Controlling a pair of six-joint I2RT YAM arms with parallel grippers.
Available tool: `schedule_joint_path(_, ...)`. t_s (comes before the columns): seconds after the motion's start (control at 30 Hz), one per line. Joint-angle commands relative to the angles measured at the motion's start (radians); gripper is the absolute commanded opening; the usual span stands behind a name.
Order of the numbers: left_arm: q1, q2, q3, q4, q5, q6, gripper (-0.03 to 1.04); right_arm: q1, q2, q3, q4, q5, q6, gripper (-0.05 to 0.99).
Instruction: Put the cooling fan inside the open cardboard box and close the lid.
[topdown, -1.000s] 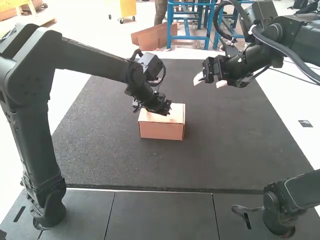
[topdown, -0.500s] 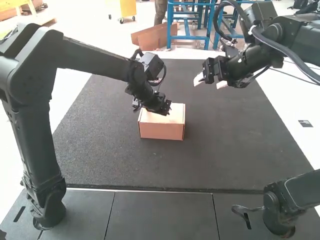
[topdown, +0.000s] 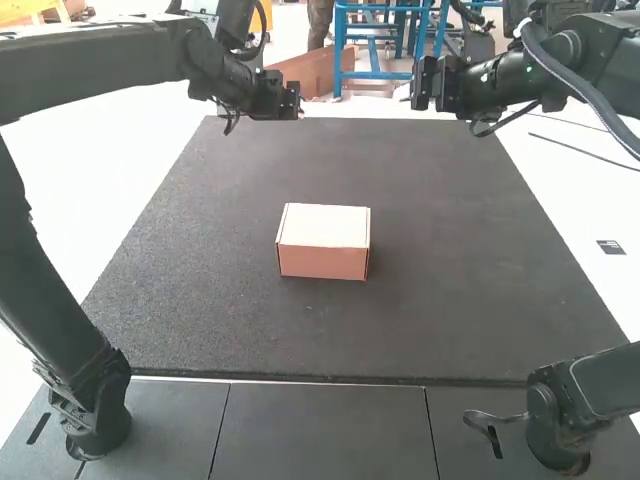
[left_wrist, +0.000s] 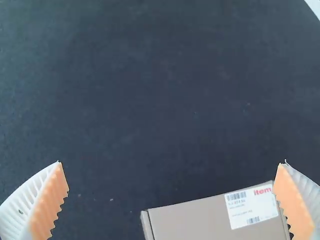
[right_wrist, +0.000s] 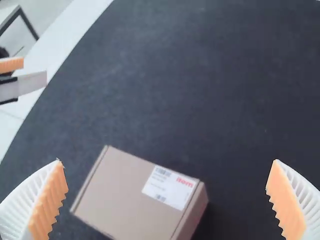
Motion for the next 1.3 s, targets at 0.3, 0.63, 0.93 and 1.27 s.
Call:
schedule_joint_path(0.3, 0.052, -0.233, -0.228, 0.203, 0.017, 0.005, 0.97, -0.161, -0.115, -0.150, 0.256, 0.096, -0.026, 0.91)
schedule_joint_path(0.63, 0.168, -0.484, -0.560, 0.397, 0.038, 0.002, 0.97, -0.279, -0.194, -0.302, 0.321, 0.064, -0.024, 0.91)
schedule_joint_path(0.93, 0.260, -0.733, -0.856, 0.604, 0.047, 0.050, 0.97, -0.287, -0.224, -0.480, 0.423, 0.085, -0.023, 0.91)
schedule_joint_path(1.27, 0.265, -0.960, -1.065, 0.790, 0.021, 0.143, 0.97, -0.296, -0.401, -0.742, 0.683, 0.120, -0.017, 0.91)
